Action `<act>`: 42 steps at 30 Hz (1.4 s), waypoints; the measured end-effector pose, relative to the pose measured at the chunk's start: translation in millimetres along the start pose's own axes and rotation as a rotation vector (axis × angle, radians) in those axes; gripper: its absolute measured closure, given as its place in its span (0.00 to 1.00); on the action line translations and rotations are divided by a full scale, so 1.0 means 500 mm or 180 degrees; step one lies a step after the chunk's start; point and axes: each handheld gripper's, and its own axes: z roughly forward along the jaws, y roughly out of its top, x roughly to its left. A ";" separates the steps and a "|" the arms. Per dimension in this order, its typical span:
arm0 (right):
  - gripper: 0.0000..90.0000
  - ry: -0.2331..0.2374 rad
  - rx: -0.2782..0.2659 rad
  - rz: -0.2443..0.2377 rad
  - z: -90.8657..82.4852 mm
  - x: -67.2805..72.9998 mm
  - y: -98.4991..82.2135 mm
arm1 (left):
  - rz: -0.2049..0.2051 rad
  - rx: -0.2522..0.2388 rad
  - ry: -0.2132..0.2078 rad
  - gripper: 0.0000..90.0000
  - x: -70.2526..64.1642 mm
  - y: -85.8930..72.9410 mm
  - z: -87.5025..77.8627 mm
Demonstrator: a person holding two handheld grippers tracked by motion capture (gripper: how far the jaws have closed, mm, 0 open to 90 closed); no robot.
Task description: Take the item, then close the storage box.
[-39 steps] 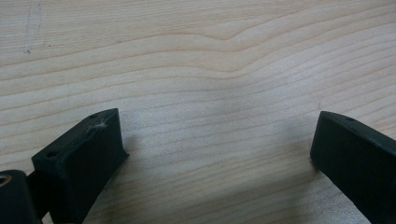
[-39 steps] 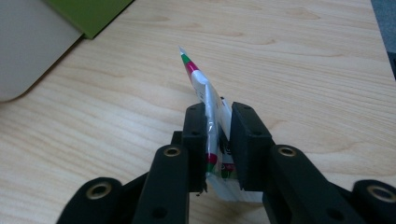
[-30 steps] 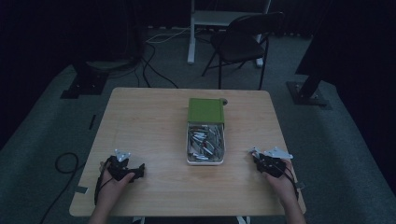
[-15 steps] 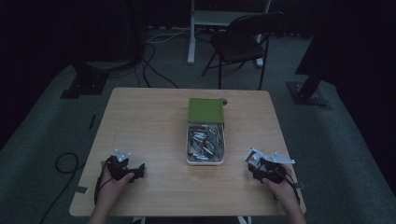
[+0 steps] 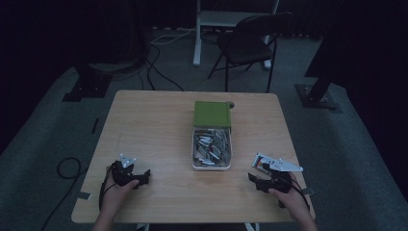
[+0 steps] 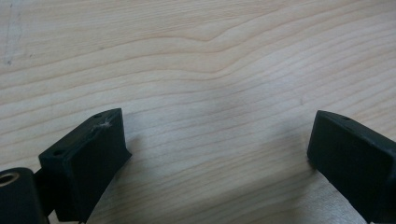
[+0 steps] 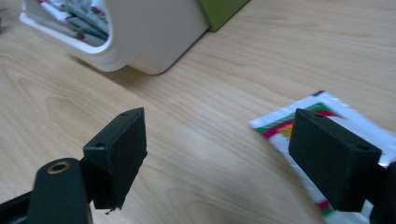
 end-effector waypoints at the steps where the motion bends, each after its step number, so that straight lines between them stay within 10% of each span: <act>1: 0.19 0.0033 0.0011 -0.0002 0.004 0.003 -0.001 | 0.0069 -0.0017 -0.0034 0.06 -0.004 0.000 0.000; 13: 0.16 0.0176 0.0033 -0.0055 0.032 0.017 0.001 | 0.0217 -0.0108 -0.0356 0.06 -0.035 0.010 -0.006; 22: 0.16 0.0262 0.0093 -0.0163 0.040 0.031 -0.010 | 0.0574 -0.0145 -0.0657 0.06 -0.091 0.013 -0.009; 42: 0.16 0.0325 -0.0045 -0.0181 0.038 0.033 0.025 | 0.0681 -0.0363 -0.0907 0.06 -0.134 0.046 -0.018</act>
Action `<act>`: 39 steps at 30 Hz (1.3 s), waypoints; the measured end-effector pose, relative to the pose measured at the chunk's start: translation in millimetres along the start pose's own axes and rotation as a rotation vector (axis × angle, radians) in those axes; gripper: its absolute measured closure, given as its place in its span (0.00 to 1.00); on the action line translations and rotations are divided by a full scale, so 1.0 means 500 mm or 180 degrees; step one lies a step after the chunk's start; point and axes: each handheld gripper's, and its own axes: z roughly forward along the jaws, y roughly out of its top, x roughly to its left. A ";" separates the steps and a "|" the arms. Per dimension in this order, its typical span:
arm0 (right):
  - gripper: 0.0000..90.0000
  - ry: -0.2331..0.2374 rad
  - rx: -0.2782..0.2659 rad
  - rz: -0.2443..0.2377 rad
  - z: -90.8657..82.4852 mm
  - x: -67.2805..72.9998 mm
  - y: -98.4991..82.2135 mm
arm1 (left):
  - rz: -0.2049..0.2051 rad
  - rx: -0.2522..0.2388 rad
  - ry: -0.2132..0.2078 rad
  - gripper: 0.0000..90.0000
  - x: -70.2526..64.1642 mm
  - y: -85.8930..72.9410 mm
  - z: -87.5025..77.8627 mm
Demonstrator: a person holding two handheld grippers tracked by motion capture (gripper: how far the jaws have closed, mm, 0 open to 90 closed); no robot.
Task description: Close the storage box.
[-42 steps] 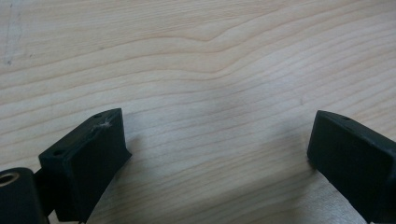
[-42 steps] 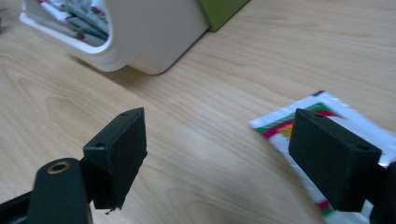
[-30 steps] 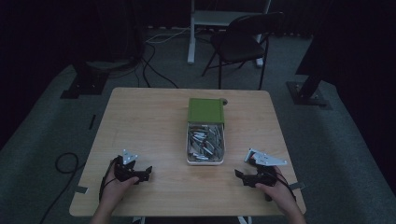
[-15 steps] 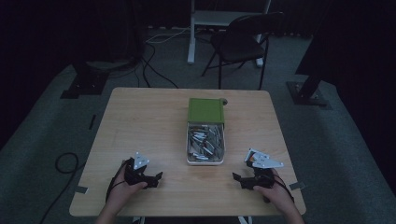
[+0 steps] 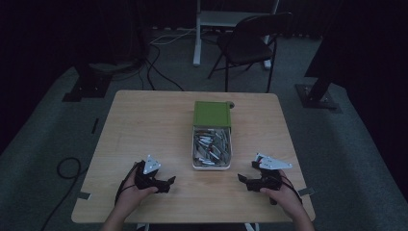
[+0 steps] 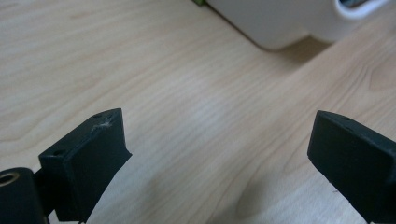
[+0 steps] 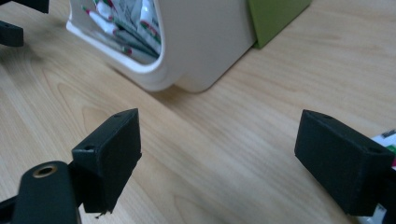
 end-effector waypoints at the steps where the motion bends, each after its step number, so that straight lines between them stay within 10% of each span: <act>1: 0.16 0.0000 0.0000 0.0000 0.000 0.000 0.000 | 0.0000 0.0000 0.0000 0.06 0.000 0.000 0.000; 39: 0.16 0.0146 -0.0209 -0.0091 0.030 0.007 0.101 | 0.0231 -0.0346 -0.0300 0.06 -0.050 0.116 0.056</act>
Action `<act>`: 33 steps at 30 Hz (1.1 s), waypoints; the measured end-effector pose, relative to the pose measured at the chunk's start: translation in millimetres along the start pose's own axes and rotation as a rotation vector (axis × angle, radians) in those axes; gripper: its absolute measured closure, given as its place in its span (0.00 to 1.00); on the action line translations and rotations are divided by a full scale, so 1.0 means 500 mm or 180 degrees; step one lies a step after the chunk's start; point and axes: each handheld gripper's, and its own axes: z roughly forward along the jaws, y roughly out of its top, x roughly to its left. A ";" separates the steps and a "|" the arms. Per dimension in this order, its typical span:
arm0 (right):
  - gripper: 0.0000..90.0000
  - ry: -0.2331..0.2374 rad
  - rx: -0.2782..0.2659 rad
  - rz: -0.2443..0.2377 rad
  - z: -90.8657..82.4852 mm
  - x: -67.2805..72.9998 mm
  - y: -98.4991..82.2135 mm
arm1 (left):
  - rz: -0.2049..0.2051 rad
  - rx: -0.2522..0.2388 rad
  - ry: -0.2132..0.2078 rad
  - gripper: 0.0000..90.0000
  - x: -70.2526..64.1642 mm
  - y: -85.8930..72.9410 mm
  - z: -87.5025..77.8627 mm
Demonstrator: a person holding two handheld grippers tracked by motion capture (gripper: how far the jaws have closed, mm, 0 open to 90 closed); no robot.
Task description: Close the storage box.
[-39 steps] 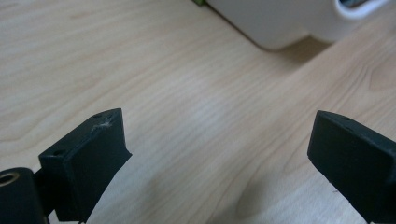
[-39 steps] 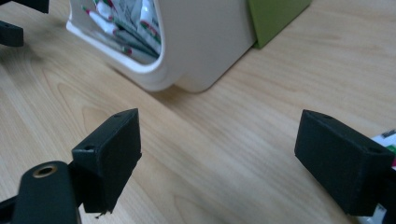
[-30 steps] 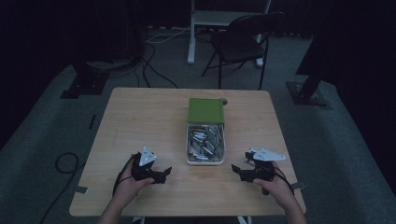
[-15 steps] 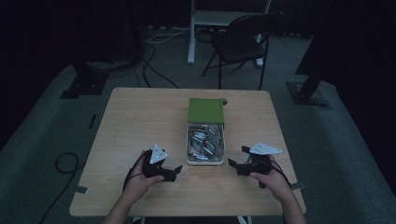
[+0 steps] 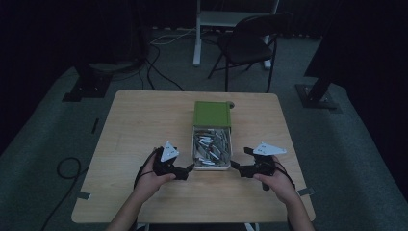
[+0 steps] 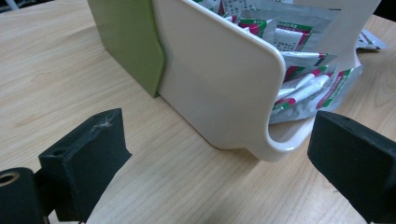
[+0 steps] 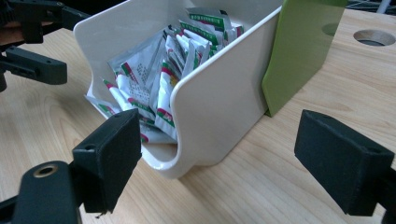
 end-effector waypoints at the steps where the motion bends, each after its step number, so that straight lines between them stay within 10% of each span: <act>1: 0.16 0.0001 0.0002 0.0003 0.002 0.000 0.001 | -0.0016 -0.0007 -0.0013 0.06 0.000 0.002 0.001; 33: 0.16 -0.0181 0.0119 0.0062 0.040 -0.015 -0.001 | -0.0142 -0.0080 0.0082 0.06 0.034 0.024 0.029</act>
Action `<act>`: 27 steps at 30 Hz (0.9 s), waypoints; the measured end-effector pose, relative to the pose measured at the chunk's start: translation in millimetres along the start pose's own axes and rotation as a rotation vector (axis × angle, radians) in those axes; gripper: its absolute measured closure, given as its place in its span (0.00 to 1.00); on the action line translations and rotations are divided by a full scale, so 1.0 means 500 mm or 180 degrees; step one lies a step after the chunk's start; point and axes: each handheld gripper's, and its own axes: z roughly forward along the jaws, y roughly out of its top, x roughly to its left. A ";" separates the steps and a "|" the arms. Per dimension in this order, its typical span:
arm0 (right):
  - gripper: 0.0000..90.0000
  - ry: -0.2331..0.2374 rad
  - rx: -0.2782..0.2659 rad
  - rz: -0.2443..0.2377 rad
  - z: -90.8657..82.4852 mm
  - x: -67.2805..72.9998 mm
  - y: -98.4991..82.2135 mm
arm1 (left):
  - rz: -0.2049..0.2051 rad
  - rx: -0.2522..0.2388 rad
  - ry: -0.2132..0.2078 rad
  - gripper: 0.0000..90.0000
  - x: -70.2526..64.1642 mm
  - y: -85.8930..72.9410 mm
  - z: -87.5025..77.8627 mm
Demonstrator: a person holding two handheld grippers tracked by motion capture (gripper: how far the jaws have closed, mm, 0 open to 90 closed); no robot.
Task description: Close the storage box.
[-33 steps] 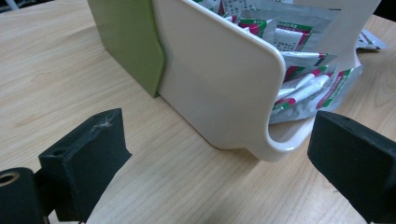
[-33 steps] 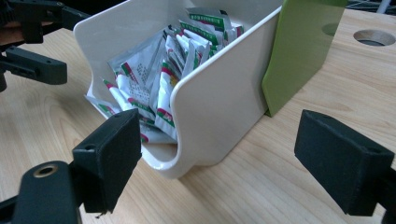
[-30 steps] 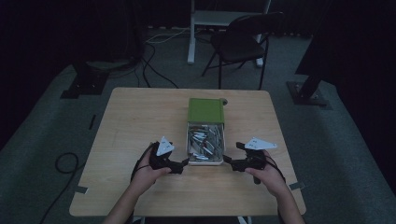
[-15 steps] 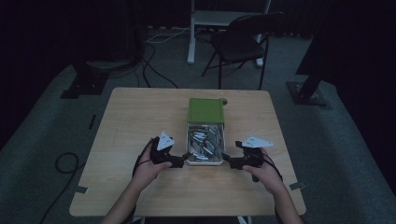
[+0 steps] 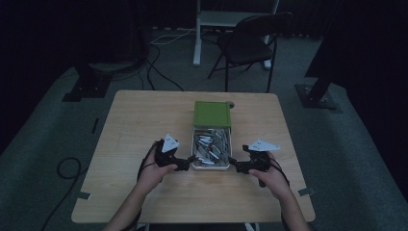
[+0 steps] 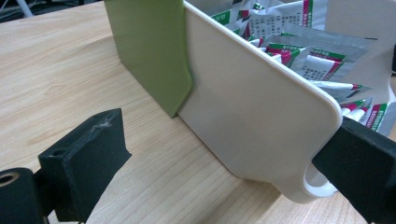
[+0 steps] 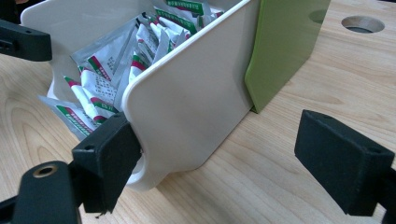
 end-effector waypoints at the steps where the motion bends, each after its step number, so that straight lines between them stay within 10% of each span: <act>1: 0.16 0.0002 0.0002 0.0002 0.000 0.000 0.000 | -0.0004 0.0007 -0.0007 0.06 0.001 0.000 0.001; 27: 0.16 -0.0045 0.0010 -0.0032 0.013 -0.011 0.014 | -0.0008 0.0082 -0.0007 0.06 0.017 0.016 0.017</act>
